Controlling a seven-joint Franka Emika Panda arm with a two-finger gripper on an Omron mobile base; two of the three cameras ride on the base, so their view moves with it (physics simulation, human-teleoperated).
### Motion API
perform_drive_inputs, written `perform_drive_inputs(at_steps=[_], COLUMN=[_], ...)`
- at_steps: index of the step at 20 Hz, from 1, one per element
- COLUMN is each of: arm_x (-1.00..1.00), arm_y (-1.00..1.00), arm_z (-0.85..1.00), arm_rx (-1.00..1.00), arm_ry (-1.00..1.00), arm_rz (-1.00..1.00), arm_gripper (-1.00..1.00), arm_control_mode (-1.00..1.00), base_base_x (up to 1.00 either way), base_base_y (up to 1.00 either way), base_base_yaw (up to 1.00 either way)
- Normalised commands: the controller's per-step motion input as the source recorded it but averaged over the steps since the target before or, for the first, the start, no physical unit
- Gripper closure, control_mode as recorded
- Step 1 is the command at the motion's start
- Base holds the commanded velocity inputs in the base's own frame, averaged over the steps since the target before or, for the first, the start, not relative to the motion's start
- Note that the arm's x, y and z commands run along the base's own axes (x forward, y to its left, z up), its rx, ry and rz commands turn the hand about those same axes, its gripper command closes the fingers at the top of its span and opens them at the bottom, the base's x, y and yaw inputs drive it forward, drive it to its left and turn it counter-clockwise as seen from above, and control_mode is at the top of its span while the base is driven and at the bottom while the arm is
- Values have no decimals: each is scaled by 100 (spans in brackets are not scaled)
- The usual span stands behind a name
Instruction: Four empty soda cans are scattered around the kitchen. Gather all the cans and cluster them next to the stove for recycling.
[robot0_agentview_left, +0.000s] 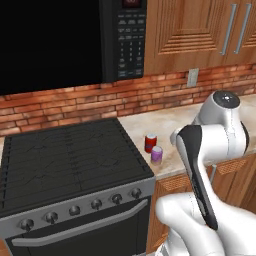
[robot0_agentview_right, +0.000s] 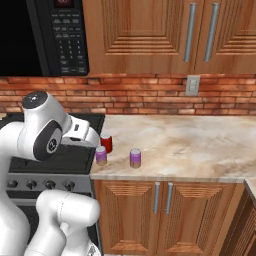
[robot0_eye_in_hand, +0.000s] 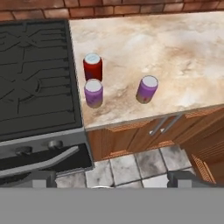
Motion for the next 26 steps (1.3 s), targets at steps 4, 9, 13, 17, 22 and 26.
perform_drive_inputs(at_steps=[4,9,13,17,22,26], arm_x=[-30,-36,-32,0,0,0], arm_y=[0,0,0,0,0,0], arm_z=[5,1,0,0,0,0], arm_rx=[-6,-3,0,0,0,0], arm_ry=[0,0,-3,0,0,0], arm_rz=[9,7,0,0,0,0], arm_gripper=[-100,-100,-100,-100,-100,-100], arm_control_mode=[-100,-100,100,100,100,100], base_base_x=[0,0,-12,-43,-61,-83], base_base_y=[0,0,0,0,13,32], base_base_yaw=[0,0,0,1,2,4])
